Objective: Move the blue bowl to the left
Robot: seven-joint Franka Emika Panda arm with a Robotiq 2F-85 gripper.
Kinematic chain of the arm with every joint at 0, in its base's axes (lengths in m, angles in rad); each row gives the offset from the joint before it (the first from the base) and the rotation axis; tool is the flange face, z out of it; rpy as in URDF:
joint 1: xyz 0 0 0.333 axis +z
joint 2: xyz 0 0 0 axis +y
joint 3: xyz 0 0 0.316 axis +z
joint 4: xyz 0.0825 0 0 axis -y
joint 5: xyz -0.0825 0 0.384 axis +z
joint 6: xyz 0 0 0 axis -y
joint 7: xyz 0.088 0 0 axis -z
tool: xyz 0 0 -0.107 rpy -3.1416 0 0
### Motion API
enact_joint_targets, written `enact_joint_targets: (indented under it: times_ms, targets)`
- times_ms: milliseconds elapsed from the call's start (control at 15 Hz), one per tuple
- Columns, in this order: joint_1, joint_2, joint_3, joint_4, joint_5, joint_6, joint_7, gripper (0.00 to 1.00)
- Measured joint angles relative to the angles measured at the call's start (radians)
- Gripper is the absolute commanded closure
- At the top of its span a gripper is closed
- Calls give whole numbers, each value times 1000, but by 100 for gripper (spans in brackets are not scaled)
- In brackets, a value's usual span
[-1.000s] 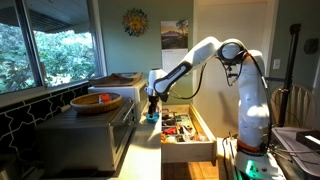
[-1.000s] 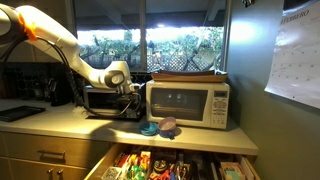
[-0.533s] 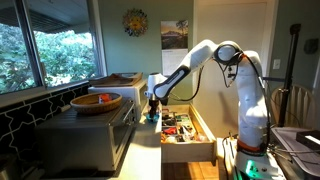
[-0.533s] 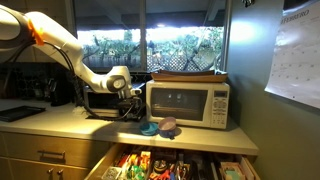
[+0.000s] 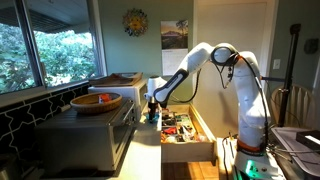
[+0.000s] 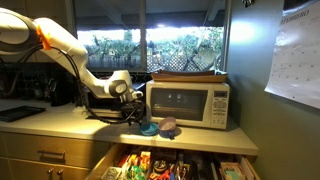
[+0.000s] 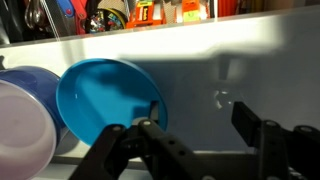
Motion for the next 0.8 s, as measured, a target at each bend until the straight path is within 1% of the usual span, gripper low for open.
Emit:
enact_joint_targets:
  times_ms: [133, 267, 333, 400, 533, 667, 800]
  targets:
    - [-1, 11, -7, 3, -23, 15, 9, 37]
    - [-1, 19, -14, 7, -44, 24, 22, 37]
    - [-1, 23, -18, 10, -54, 28, 27, 40]
    - [-1, 25, -20, 12, -62, 31, 32, 45]
    - [-1, 26, -24, 14, -74, 32, 42, 64]
    - [-1, 26, -26, 15, -79, 33, 46, 78]
    - [-1, 26, -27, 15, -82, 33, 51, 76]
